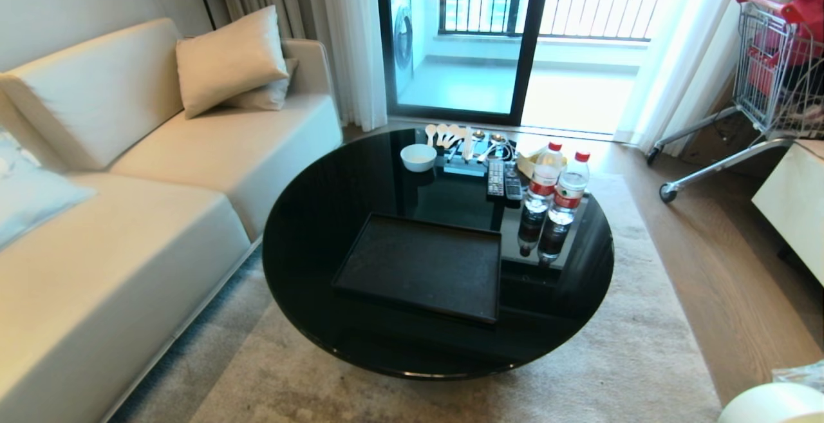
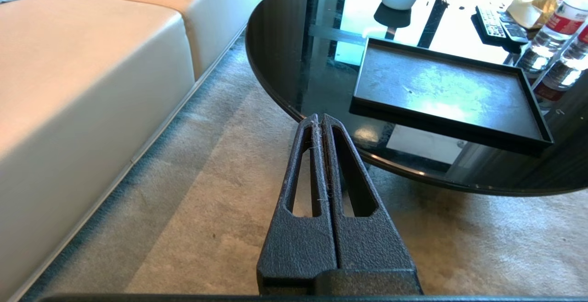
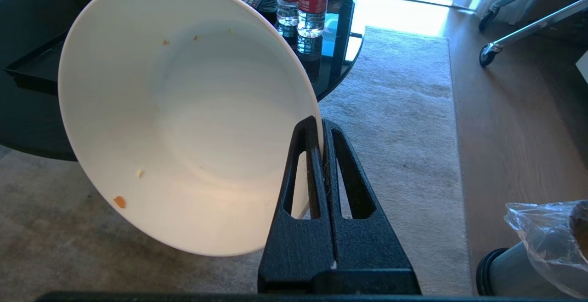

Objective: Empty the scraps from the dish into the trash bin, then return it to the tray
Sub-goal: Put the bowl back to the table

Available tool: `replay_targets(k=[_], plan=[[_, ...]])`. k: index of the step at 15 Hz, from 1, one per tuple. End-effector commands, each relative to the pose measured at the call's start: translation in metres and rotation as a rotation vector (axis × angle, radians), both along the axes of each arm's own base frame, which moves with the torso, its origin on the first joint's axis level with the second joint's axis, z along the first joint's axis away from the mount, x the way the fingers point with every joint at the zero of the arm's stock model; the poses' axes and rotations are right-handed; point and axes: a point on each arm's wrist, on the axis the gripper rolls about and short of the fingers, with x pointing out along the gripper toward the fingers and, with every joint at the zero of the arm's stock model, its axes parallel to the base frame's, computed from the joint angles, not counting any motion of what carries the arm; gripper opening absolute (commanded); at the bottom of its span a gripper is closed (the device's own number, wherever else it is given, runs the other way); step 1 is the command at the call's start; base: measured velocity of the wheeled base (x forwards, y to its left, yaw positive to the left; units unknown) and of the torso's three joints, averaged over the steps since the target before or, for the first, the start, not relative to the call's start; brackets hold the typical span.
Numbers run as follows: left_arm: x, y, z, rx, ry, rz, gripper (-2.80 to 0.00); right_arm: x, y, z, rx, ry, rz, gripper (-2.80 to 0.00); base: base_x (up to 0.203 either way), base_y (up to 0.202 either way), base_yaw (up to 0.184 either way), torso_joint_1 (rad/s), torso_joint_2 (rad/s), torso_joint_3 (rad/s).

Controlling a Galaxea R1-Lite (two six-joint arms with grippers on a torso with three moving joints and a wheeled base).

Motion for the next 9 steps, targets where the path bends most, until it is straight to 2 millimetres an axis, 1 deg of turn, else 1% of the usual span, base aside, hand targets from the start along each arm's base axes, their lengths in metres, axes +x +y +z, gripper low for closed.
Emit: replay_targets(k=[1, 9], plan=[[0.0000, 0.0000, 0.0001, -0.001, -0.001, 0.000, -2.80, 0.0001, 0.0000, 0.0000, -0.001, 0.001, 0.001, -2.80, 0.000, 0.000, 0.000, 0.000, 0.00, 0.000], [0.0000, 0.0000, 0.0001, -0.001, -0.001, 0.000, -2.80, 0.0001, 0.0000, 0.0000, -0.001, 0.001, -0.001, -2.80, 0.000, 0.000, 0.000, 0.000, 0.00, 0.000]])
